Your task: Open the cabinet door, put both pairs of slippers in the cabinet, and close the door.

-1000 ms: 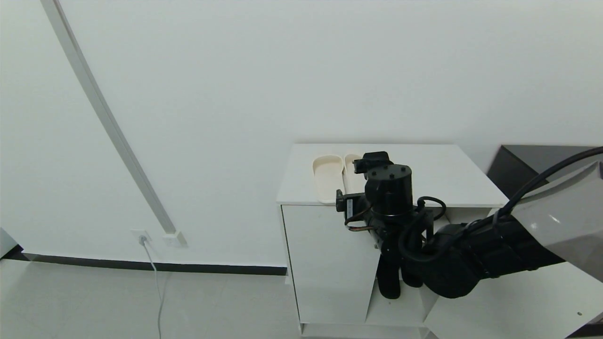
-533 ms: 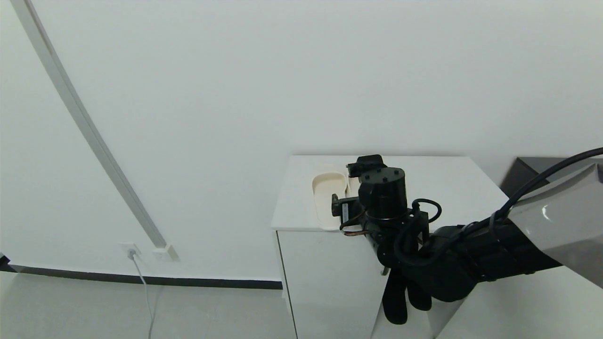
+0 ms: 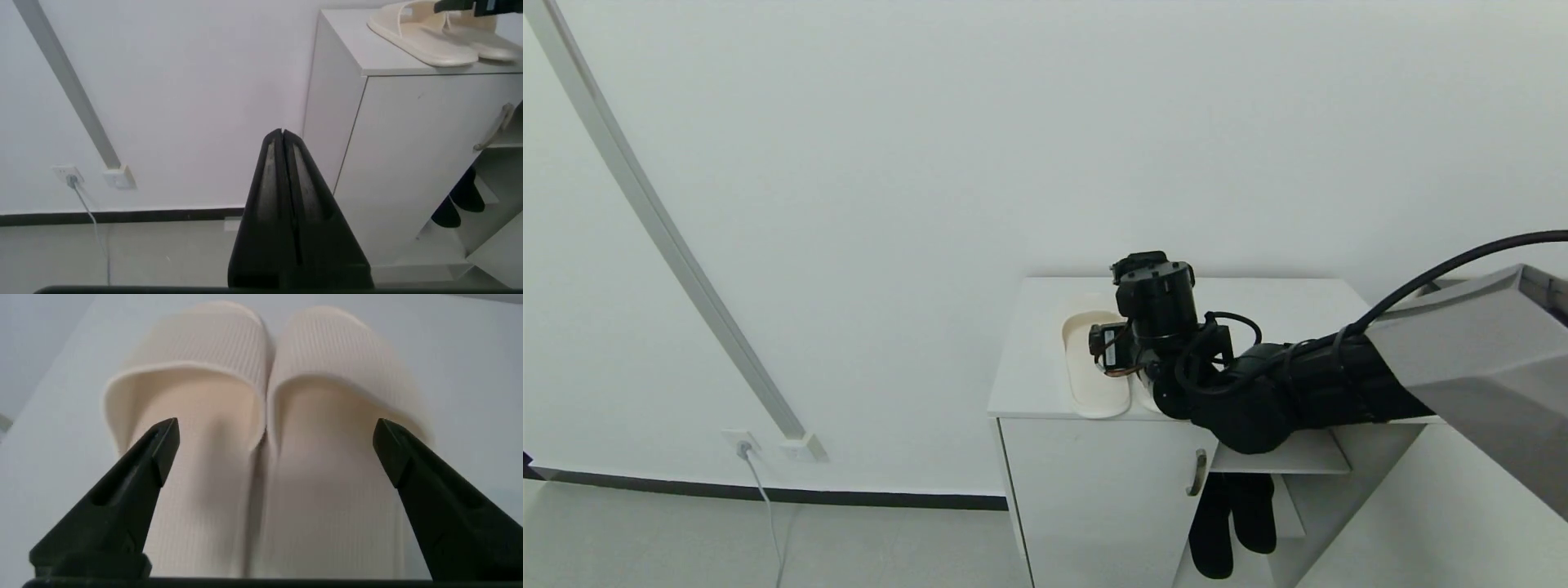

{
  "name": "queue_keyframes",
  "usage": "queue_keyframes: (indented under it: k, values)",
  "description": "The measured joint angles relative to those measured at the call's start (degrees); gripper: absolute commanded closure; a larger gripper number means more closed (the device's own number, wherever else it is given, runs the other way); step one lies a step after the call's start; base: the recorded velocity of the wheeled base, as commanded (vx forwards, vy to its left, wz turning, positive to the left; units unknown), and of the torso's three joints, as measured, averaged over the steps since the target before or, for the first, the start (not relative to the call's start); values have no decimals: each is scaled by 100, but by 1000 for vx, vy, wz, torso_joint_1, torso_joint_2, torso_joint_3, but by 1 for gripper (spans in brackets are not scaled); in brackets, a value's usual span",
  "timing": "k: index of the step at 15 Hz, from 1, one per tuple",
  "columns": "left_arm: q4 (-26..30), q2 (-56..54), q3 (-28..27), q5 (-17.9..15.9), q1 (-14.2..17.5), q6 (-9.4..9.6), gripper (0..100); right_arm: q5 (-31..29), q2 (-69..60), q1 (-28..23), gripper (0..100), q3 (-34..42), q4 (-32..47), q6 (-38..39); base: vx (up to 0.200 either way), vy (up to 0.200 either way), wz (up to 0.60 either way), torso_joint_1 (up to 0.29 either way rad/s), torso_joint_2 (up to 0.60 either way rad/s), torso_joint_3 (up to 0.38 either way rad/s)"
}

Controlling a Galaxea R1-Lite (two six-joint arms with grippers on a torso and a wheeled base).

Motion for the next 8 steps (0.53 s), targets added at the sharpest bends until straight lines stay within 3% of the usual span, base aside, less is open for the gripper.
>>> queue_keyframes:
  k: [8]
  values:
    - [0, 0, 0, 0, 2, 0, 100, 41, 727, -185, 0, -841, 91, 56, 0, 0, 0, 0, 0, 0]
